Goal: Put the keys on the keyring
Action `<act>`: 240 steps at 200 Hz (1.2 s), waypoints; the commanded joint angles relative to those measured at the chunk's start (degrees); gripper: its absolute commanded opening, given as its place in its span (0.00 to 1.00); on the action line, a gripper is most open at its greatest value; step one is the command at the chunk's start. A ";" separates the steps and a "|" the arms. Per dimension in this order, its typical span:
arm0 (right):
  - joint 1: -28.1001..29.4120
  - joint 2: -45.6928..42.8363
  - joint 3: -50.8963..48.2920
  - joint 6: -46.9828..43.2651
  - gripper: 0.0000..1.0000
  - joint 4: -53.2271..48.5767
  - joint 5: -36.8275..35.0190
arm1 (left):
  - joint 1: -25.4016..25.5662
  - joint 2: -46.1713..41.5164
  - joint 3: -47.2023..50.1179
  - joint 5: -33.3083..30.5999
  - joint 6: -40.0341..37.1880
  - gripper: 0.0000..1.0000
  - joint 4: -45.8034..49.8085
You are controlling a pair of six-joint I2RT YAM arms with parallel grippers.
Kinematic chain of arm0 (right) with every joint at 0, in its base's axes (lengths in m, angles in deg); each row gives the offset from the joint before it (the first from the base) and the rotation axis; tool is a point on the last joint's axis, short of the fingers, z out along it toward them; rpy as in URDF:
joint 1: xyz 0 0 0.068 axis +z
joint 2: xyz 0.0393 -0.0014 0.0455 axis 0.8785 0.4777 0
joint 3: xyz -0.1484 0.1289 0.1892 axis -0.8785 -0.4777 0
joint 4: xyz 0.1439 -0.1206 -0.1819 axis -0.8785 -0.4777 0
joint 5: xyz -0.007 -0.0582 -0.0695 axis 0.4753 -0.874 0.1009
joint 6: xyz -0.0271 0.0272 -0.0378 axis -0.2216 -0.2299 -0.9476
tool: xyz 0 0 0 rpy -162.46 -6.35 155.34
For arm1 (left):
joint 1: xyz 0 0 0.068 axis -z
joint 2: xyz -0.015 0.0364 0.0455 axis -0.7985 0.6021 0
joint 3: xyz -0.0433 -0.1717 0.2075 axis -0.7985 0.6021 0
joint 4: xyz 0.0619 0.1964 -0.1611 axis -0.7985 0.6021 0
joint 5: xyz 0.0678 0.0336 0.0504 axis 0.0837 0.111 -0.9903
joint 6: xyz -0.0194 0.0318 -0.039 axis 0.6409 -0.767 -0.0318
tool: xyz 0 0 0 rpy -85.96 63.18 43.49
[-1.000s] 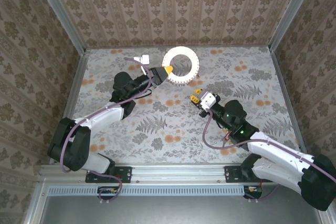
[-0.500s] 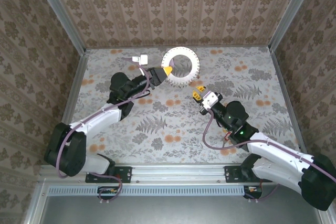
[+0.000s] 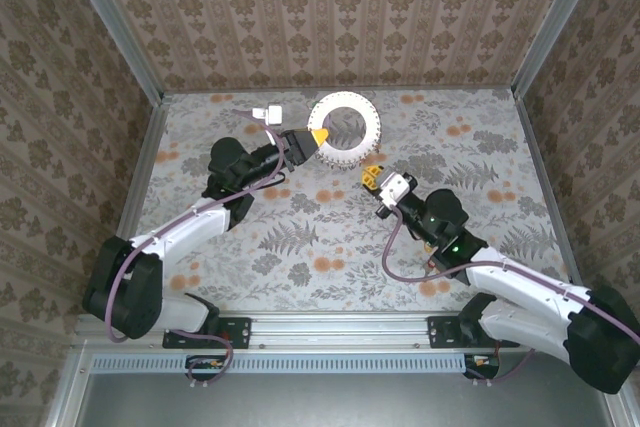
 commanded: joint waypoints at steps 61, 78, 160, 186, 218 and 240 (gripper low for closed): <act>1.16 1.33 2.61 1.60 0.12 4.34 0.47 | -0.29 -1.42 -2.33 1.00 -1.12 0.00 -2.19; 1.46 1.24 2.42 1.42 0.16 4.31 -0.01 | -0.30 -1.42 -2.27 0.99 -1.00 0.00 -2.20; 3.90 -0.35 -0.22 1.28 0.18 4.47 -5.10 | -0.46 -2.39 -1.82 -0.66 -1.52 0.00 -0.81; 4.12 0.09 -0.21 0.60 0.19 6.37 -6.94 | -0.42 -2.65 -1.65 -0.53 -1.59 0.00 -0.67; 4.35 0.58 0.83 0.02 0.19 6.65 -7.00 | -0.37 -2.84 -1.55 -0.59 -1.54 0.00 -0.55; 4.50 0.80 1.16 -0.25 0.19 6.73 -6.95 | -0.37 -2.97 -1.39 -0.93 -1.52 0.00 -0.44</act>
